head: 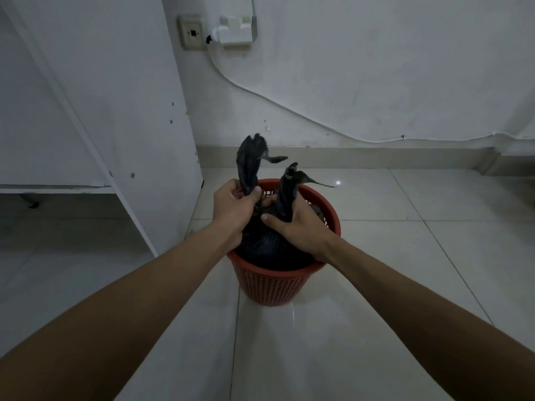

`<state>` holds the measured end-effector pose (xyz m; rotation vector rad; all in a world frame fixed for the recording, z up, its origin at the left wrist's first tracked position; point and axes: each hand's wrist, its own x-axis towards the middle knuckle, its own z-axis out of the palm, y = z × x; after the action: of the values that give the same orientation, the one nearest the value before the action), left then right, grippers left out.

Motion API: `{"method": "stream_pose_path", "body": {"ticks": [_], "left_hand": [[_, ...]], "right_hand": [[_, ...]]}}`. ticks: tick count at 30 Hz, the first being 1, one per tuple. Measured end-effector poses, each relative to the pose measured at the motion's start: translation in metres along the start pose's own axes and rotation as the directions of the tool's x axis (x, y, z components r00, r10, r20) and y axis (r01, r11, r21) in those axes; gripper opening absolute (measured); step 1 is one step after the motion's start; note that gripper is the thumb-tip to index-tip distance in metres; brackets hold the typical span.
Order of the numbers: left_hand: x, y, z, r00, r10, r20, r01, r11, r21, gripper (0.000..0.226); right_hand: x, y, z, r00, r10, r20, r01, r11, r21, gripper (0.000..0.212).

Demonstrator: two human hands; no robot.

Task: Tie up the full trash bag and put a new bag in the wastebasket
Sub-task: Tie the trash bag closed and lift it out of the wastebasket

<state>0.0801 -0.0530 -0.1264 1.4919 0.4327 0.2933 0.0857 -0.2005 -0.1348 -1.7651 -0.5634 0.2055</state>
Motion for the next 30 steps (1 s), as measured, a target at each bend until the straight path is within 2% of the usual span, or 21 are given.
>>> {"method": "stream_pose_path", "body": {"ticks": [7, 14, 17, 19, 20, 21, 23, 25, 26, 28, 30], "left_hand": [[0.002, 0.006, -0.007, 0.999, 0.026, -0.024, -0.026, 1.0, 0.002, 0.012], [0.015, 0.018, 0.0, 0.997, -0.02, -0.073, 0.019, 1.0, -0.012, 0.017], [0.012, 0.018, 0.002, 0.999, 0.042, -0.004, -0.042, 0.999, -0.024, 0.016], [0.011, 0.015, -0.003, 0.989, 0.1, 0.112, -0.094, 0.994, -0.06, 0.02], [0.013, 0.014, -0.009, 0.978, 0.109, 0.176, -0.1, 0.993, -0.06, 0.03], [0.015, 0.013, -0.015, 0.97, 0.083, 0.229, -0.078, 0.996, -0.033, 0.044], [0.018, 0.013, -0.027, 0.962, -0.018, 0.273, -0.048, 0.972, 0.232, 0.061], [0.014, 0.01, -0.03, 0.923, -0.052, 0.382, -0.18, 0.819, 0.545, 0.041], [0.01, 0.006, -0.029, 0.889, -0.07, 0.453, -0.256, 0.744, 0.617, 0.035], [0.003, -0.001, -0.025, 0.835, -0.081, 0.545, -0.328, 0.722, 0.61, 0.025], [-0.004, -0.01, -0.019, 0.834, 0.025, 0.551, -0.379, 0.751, 0.541, 0.011]], "right_hand": [[0.005, 0.002, 0.006, 0.999, 0.035, 0.029, -0.037, 0.998, 0.045, 0.031], [0.006, 0.006, -0.005, 0.997, 0.071, -0.004, -0.071, 0.996, -0.052, 0.025], [0.008, 0.009, -0.007, 0.992, 0.127, -0.004, -0.127, 0.992, 0.006, 0.026], [0.009, 0.012, -0.01, 0.987, 0.158, -0.032, -0.156, 0.987, 0.042, 0.021], [0.009, 0.013, -0.013, 0.985, 0.169, -0.041, -0.167, 0.984, 0.058, 0.021], [0.01, 0.013, -0.016, 0.983, 0.176, -0.044, -0.173, 0.983, 0.068, 0.021], [0.009, 0.012, -0.018, 0.983, 0.18, -0.025, -0.178, 0.982, 0.056, 0.021], [0.01, 0.01, -0.017, 0.985, 0.17, 0.0, -0.17, 0.985, 0.034, 0.021], [0.01, 0.008, -0.014, 0.986, 0.168, 0.004, -0.168, 0.985, 0.03, 0.021], [0.011, 0.005, -0.011, 0.984, 0.178, 0.001, -0.178, 0.983, 0.047, 0.021], [0.011, 0.003, -0.009, 0.981, 0.193, 0.008, -0.193, 0.978, 0.079, 0.022]]}}
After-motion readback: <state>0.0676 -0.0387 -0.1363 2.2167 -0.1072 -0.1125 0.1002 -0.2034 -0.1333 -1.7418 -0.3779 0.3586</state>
